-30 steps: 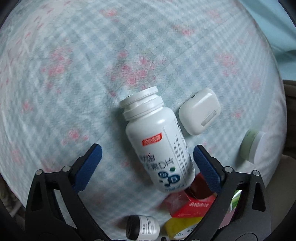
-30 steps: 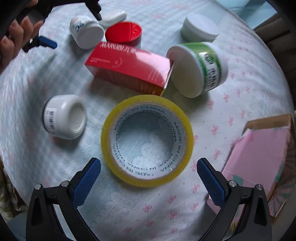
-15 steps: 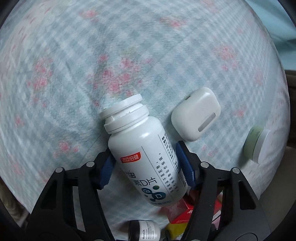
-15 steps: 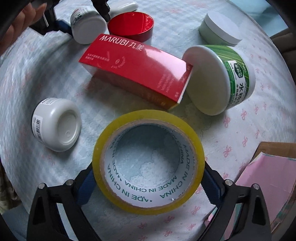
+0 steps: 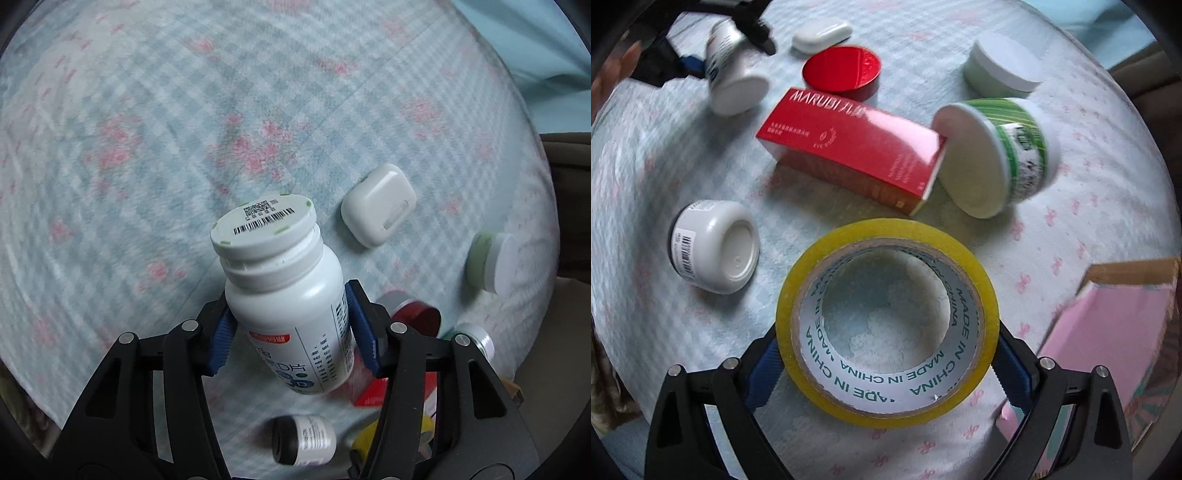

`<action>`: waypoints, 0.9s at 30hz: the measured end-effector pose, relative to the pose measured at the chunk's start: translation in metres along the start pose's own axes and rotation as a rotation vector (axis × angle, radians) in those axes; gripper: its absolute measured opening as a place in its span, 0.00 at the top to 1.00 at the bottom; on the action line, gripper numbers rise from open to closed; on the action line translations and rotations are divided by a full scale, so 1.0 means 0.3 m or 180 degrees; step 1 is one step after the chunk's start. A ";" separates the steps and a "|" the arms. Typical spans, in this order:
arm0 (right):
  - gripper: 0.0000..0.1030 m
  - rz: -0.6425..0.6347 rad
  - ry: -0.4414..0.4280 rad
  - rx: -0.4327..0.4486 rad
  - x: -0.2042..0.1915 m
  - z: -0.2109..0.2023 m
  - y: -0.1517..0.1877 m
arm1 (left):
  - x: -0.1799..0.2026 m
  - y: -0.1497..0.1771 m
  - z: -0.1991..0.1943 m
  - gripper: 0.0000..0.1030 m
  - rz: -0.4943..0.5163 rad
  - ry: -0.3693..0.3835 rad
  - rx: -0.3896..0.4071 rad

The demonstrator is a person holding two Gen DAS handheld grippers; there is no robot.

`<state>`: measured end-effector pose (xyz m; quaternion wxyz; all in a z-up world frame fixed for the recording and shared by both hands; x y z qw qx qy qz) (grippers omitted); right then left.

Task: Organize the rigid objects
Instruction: 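Carry the bottle and tape into the cardboard box while both tools open to release them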

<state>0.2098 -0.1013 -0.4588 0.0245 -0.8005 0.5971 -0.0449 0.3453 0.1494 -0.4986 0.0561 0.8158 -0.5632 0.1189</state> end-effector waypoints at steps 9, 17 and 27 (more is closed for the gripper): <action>0.07 0.0327 -0.0026 0.0245 0.051 -0.191 0.026 | 0.003 0.155 -0.200 0.50 0.0224 0.0132 0.0266; 0.07 0.0875 -0.0260 0.0472 0.101 -0.426 0.062 | 0.022 0.320 -0.478 0.50 0.0520 0.0279 0.0491; 0.07 0.1304 -0.0384 0.0841 0.262 -0.753 0.155 | 0.192 0.488 -0.729 0.50 0.0797 0.0351 0.0789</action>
Point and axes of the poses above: each gripper's, at about its wrist camera, not at the fingertips, and z roughly the way its jaws point, x to its right, y to its underside, the point moved 1 cm from there along z, roughly the way its jaws point, and after that the axes turned 14 degrees about z, right-handed, at the moved point
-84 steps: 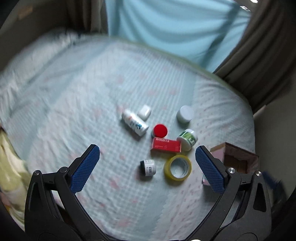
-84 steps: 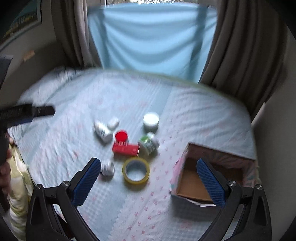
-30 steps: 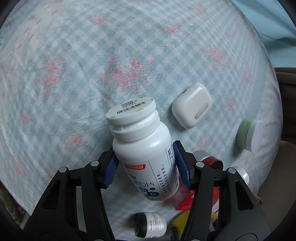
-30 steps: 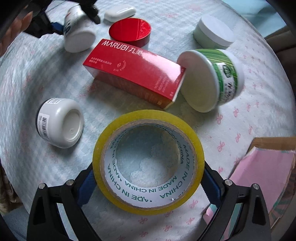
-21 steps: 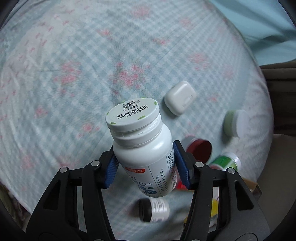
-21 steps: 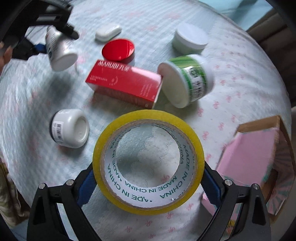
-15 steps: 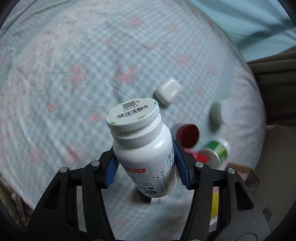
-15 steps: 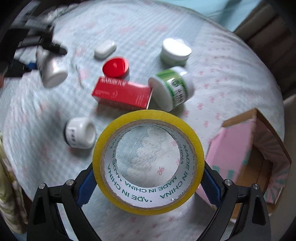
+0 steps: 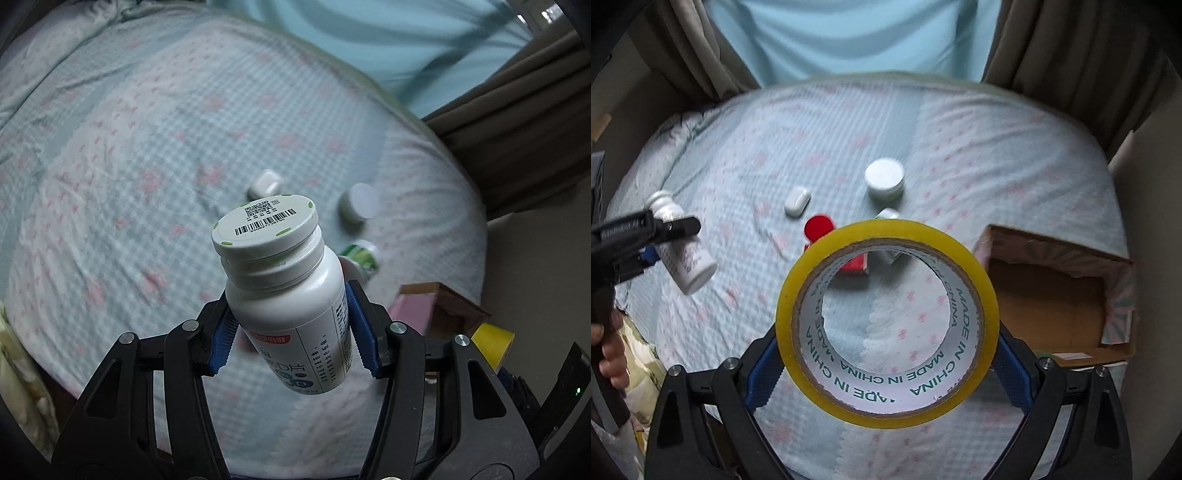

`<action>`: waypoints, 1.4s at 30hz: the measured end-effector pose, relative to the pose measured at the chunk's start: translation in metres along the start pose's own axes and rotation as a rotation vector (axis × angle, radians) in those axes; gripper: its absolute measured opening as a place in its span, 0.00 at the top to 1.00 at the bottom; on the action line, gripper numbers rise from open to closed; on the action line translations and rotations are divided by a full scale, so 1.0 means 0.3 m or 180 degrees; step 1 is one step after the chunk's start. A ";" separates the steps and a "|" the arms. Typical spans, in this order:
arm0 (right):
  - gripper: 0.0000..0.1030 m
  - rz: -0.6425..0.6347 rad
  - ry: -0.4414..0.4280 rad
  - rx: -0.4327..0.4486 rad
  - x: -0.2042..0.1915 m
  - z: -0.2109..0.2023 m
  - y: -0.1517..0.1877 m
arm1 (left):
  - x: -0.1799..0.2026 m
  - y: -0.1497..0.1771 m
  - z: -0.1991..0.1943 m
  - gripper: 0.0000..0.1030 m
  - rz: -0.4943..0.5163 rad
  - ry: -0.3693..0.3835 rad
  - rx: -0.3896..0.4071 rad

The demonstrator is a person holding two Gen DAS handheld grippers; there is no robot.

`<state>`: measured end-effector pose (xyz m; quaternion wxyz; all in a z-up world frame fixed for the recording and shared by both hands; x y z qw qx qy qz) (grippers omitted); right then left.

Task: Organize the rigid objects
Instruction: 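Carry the bottle and tape into the cardboard box while both tools open to release them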

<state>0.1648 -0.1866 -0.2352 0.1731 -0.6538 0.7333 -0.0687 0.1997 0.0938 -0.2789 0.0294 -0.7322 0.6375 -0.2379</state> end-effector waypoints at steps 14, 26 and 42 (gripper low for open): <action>0.07 0.0072 0.0181 0.0187 0.576 -0.173 -0.076 | 0.645 0.099 -0.025 0.53 0.0322 0.0161 0.0058; 0.07 -0.0040 0.0370 -0.0073 0.967 0.046 -0.155 | 1.124 0.142 0.385 0.53 0.0900 0.0263 -0.0564; 0.07 -0.0678 0.0234 -0.0196 0.969 0.393 -0.060 | 1.250 0.193 0.886 0.54 0.1630 -0.0098 -0.1275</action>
Point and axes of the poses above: each gripper's, at about its wrist camera, not at the fingertips, and z roughly the way its jaws point, x to its right, y to its underside, the point moved 1 cm from there along z, roughly the way its jaws point, and after that the axes turned 14 degrees about z, right-handed, at the moved point
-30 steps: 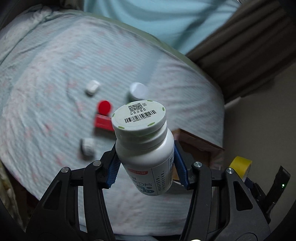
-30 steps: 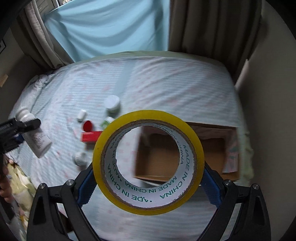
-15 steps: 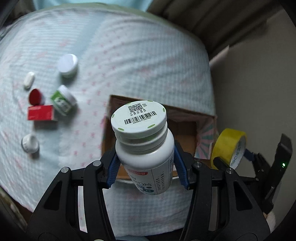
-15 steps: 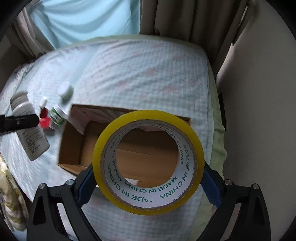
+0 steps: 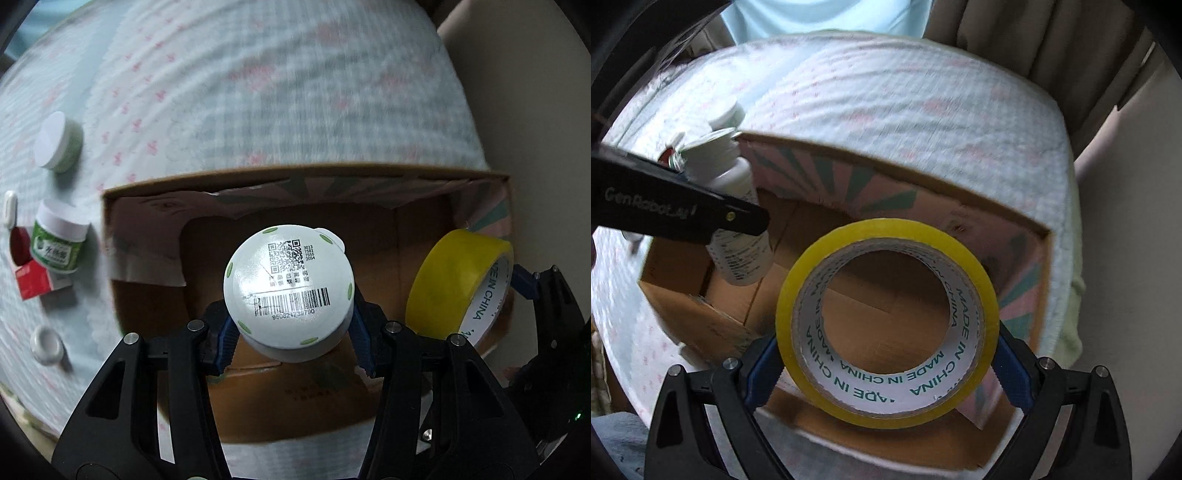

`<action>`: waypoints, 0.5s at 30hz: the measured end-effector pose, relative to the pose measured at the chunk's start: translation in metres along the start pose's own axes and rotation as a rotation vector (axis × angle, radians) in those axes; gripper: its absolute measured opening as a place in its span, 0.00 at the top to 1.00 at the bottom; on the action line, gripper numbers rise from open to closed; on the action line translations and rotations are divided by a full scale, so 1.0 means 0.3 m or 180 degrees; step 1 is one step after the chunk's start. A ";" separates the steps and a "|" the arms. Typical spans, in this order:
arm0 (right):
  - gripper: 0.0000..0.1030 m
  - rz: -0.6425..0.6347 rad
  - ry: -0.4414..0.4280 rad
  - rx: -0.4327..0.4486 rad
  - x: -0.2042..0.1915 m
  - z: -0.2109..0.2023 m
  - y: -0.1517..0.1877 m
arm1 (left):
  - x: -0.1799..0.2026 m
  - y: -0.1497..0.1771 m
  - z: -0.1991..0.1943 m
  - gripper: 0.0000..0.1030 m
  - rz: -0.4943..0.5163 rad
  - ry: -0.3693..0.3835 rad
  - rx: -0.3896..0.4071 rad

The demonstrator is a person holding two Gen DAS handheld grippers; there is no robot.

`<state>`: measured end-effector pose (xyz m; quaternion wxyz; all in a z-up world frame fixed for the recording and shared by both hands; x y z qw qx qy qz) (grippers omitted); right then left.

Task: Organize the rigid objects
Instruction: 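Carry the bottle and tape into the cardboard box while both tools open to release them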

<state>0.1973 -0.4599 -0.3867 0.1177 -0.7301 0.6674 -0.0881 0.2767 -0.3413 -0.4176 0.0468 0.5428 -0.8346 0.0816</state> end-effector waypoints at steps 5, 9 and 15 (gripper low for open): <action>0.07 0.0052 -0.0016 0.0003 0.005 0.014 -0.006 | 0.019 -0.002 0.006 0.54 0.0137 -0.0048 -0.0045; 0.06 0.0223 0.0044 0.0010 0.030 0.012 -0.020 | 0.061 -0.022 -0.053 0.00 0.0368 -0.0003 0.0089; 0.00 0.0400 0.0057 0.0078 0.072 -0.035 -0.018 | 0.079 -0.018 -0.118 0.00 0.0601 -0.0176 0.0142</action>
Point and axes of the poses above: each gripper's, at about its wrist camera, not at the fingertips, and z roughly the way its jaws point, x to its right, y to its underside, the point moved 1 cm from there along z, roughly the way its jaws point, and after that the axes turned 14 degrees about z, right-handed, at the moved point
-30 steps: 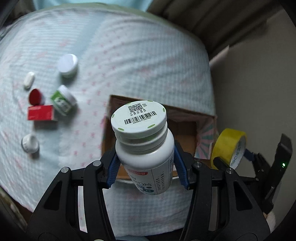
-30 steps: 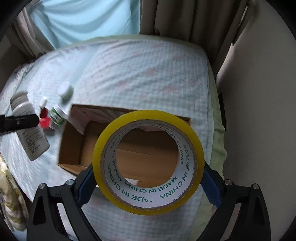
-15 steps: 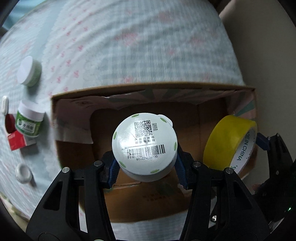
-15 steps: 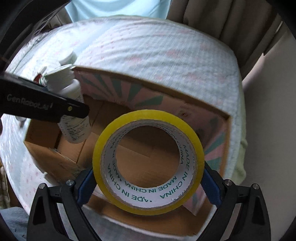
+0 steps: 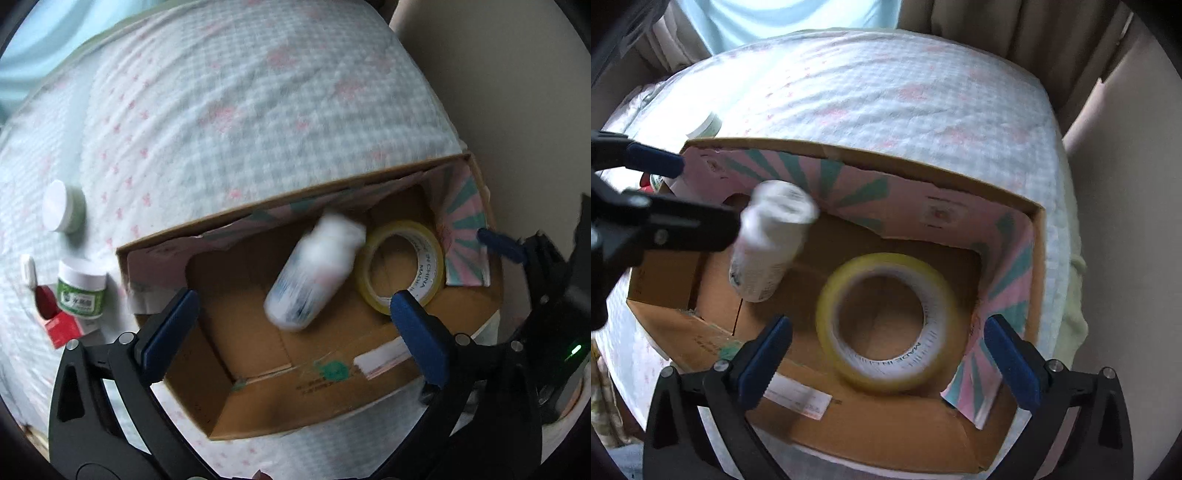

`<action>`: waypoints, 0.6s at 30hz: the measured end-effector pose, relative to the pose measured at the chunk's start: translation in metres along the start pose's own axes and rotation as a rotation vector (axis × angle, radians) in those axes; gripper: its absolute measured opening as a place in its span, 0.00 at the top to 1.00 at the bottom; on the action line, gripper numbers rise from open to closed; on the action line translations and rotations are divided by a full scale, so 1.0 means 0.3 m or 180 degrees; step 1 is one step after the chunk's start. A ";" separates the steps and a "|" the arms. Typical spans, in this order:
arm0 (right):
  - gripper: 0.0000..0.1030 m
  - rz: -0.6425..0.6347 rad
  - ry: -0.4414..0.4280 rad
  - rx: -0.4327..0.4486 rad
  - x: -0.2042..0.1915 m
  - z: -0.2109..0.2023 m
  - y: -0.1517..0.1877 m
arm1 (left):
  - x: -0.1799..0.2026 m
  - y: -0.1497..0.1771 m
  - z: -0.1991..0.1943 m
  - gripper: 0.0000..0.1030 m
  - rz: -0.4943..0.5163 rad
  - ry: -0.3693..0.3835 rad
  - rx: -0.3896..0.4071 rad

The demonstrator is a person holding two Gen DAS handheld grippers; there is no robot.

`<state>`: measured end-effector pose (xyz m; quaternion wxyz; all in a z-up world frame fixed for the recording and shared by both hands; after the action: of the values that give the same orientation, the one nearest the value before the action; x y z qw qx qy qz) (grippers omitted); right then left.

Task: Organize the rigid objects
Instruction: 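Carry the bottle and tape into the cardboard box while both tools open to release them, then withdraw both open tools from the box back over the bed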

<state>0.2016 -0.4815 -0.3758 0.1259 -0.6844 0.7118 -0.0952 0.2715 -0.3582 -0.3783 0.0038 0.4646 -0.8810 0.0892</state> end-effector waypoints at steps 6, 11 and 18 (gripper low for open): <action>0.00 0.0047 0.0116 0.0002 -0.004 -0.042 0.013 | -0.040 0.076 -0.048 0.00 -0.0183 -0.0034 -0.0009; 0.00 0.0090 0.0149 0.0001 -0.009 -0.105 0.009 | -0.058 0.123 -0.108 0.00 -0.0275 -0.0094 0.0047; 0.00 0.0171 0.0151 0.0129 -0.020 -0.203 0.007 | -0.060 0.179 -0.240 0.00 -0.0319 -0.0173 0.0272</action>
<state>0.1810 -0.4776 -0.3184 0.1254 -0.6599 0.7306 -0.1225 0.2323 -0.3023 -0.3172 -0.0356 0.5101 -0.8518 0.1139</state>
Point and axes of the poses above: each gripper's, at about its wrist camera, not at the fingertips, and z roughly the way its jaws point, x to its right, y to its underside, the point moved 1 cm from there along z, roughly the way its jaws point, and after that the axes turned 14 degrees about z, right-handed, at the moved point
